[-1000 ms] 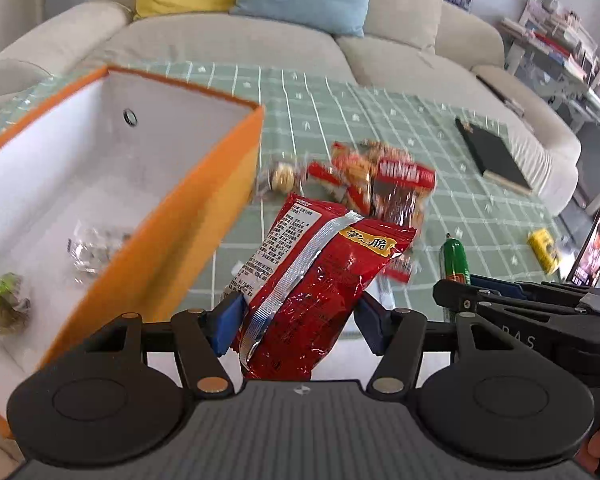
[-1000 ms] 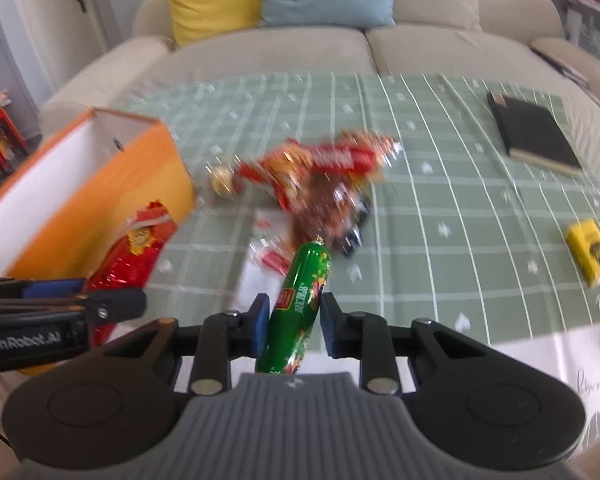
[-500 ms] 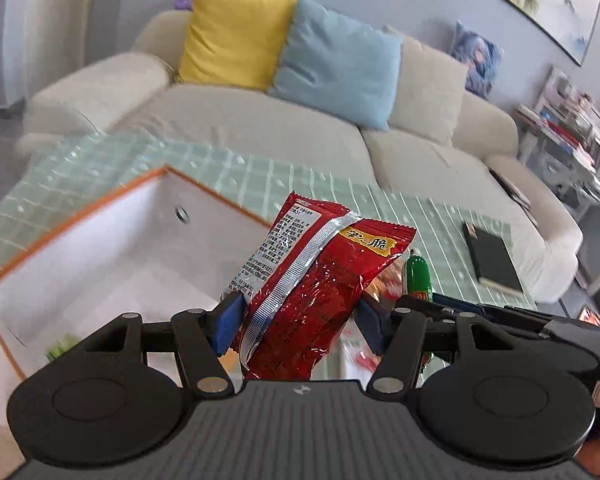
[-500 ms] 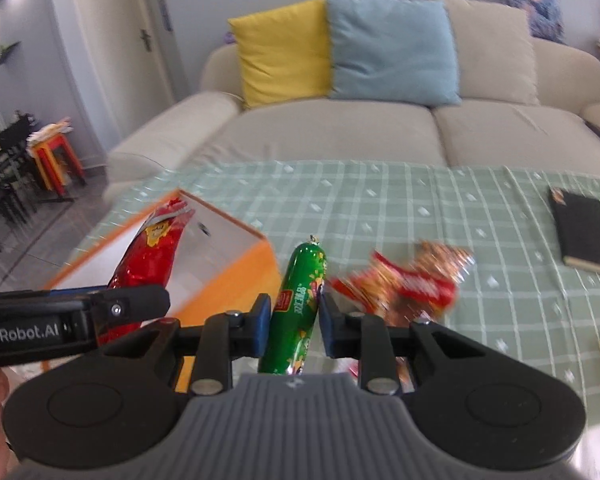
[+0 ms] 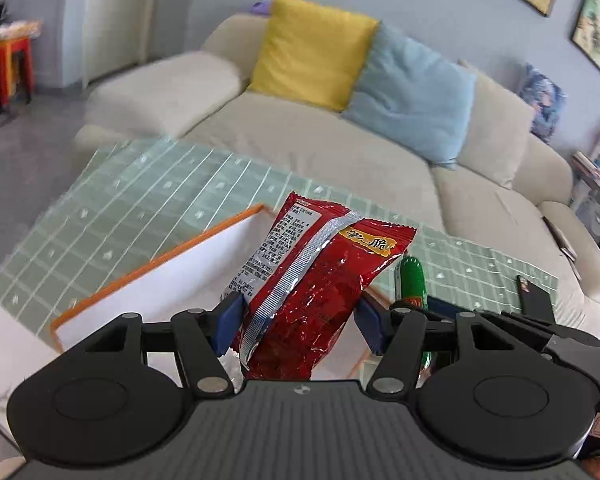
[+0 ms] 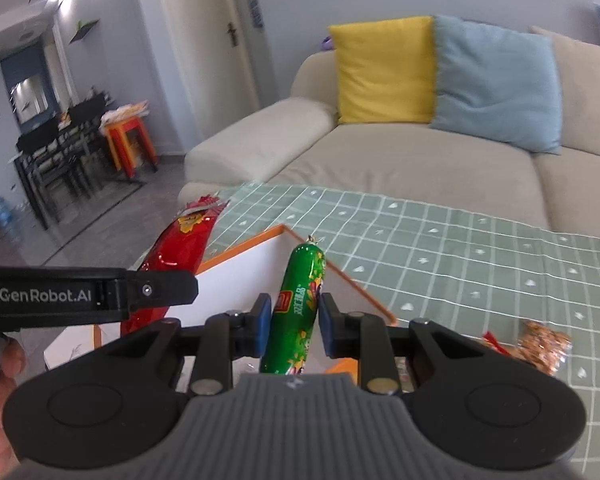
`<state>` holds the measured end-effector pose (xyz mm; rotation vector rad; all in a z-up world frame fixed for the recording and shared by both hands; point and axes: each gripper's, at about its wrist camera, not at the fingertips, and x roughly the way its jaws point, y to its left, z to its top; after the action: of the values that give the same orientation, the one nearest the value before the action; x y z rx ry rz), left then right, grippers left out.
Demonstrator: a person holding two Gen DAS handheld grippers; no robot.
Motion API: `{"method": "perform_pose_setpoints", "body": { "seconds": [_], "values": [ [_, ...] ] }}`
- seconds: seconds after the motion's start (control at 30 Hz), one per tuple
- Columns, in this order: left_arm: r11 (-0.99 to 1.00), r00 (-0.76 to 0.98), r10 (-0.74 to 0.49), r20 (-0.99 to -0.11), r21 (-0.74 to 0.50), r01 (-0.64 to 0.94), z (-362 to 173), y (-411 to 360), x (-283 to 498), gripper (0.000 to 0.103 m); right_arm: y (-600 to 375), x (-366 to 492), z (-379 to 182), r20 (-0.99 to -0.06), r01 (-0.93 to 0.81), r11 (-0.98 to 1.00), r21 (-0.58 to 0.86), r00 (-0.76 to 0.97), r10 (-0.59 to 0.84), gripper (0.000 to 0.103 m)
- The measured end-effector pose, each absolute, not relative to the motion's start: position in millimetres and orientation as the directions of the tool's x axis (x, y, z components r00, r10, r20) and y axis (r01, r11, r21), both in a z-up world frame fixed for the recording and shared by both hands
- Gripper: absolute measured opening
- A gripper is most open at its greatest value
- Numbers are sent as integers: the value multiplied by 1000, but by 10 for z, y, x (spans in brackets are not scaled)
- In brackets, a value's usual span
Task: Organize snacks
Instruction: 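Carry the red bag and green sausage with both grippers over the orange box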
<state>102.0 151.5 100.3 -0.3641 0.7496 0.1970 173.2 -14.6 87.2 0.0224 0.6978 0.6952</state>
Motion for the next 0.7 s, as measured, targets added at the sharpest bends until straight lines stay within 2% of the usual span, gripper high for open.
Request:
{"method": "perform_pose_setpoints", "body": {
  "seconds": [0.3, 0.7],
  "values": [
    [876, 598, 27, -801, -269, -400, 490, 1885, 1157, 70, 374, 2062, 552, -662, -645, 740, 190, 473, 582, 22],
    [867, 472, 64, -879, -186, -463, -50, 2033, 1369, 70, 726, 2257, 75, -775, -700, 711, 65, 413, 478, 22]
  ]
}}
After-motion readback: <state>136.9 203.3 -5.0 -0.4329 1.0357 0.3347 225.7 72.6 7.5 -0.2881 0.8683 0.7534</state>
